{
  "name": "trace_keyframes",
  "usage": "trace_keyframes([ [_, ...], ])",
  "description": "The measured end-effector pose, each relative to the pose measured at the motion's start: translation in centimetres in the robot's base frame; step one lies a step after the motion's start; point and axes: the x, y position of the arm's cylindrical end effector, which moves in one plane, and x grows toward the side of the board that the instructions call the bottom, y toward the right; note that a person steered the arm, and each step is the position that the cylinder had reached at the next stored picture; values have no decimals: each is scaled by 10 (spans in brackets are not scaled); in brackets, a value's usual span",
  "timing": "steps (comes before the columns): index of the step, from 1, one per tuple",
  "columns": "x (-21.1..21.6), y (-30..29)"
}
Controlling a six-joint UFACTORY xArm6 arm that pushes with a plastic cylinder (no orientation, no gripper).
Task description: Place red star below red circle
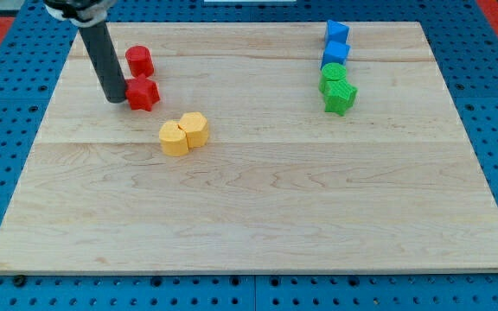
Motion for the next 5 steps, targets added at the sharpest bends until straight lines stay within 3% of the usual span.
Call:
trace_keyframes([
  [1,19,17],
  [3,16,98],
  [4,0,115],
  [5,-5,89],
])
